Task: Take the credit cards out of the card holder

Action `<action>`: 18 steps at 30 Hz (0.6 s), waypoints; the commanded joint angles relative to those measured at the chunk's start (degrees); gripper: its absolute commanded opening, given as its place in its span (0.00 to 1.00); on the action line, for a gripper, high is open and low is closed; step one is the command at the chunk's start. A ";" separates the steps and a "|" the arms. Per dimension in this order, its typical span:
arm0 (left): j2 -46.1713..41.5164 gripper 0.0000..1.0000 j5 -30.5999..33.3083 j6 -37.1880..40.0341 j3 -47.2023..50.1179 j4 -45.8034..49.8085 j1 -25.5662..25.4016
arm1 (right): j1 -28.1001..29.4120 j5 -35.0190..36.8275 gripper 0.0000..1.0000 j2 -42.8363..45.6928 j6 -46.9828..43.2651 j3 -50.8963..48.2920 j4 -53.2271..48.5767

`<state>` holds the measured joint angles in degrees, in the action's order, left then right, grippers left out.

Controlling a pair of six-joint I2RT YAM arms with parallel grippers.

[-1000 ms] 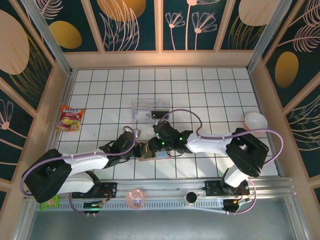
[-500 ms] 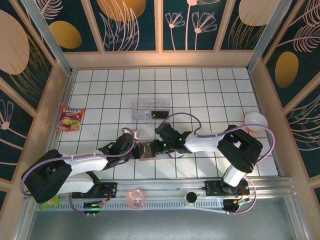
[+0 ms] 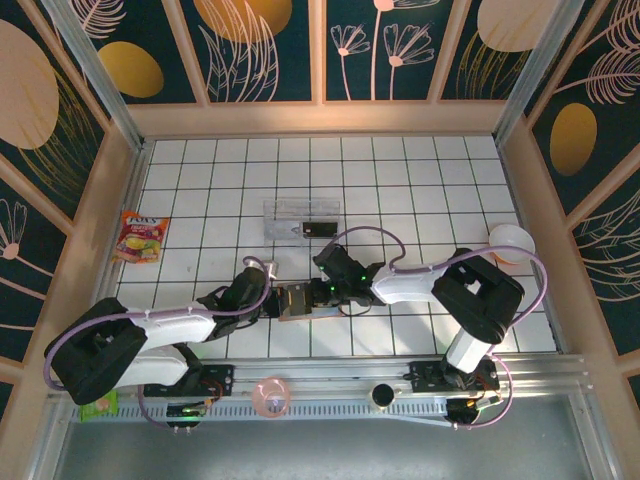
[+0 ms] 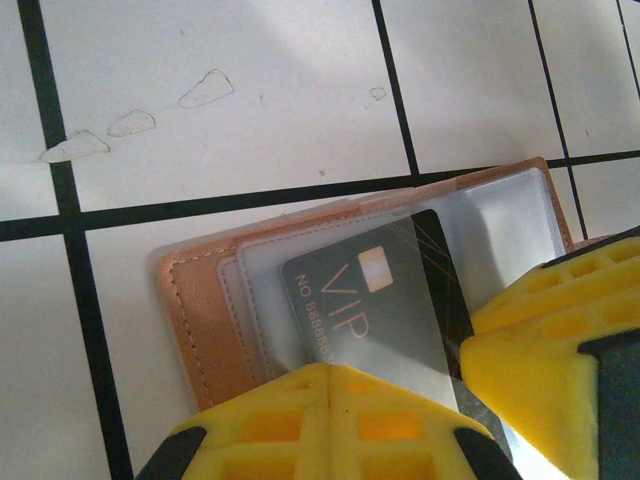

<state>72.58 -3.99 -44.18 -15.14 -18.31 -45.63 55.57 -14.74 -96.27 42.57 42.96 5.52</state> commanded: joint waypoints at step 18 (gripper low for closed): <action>-0.55 0.00 0.12 0.85 0.22 4.24 0.31 | 3.29 13.25 0.00 11.32 3.65 -3.56 -10.07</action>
<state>71.57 -3.99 -44.34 -14.59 -18.17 -45.65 58.22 -6.44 -87.13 46.02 39.22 1.65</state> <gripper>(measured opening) 0.052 0.045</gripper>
